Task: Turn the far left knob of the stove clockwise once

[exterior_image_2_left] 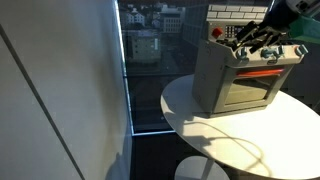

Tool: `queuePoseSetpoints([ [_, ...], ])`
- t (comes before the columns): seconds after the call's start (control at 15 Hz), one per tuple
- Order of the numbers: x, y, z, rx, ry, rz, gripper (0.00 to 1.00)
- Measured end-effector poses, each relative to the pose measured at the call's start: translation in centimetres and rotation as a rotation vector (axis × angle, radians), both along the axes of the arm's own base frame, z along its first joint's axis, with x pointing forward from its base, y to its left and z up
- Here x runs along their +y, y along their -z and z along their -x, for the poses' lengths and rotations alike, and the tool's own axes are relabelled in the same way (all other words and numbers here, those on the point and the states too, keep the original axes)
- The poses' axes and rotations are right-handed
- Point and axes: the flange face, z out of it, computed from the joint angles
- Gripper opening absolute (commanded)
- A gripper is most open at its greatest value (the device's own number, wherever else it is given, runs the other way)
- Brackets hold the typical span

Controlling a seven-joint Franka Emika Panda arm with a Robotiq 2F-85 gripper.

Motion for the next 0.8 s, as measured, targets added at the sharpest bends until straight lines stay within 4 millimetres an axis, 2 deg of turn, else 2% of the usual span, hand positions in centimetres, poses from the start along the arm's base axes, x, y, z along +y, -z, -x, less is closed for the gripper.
queuePoseSetpoints([
  [0.33, 0.0, -0.02, -0.01, 0.0, 0.0, 0.0, 0.84],
  [0.8, -0.01, -0.03, -0.01, 0.0, 0.0, 0.0, 0.72],
])
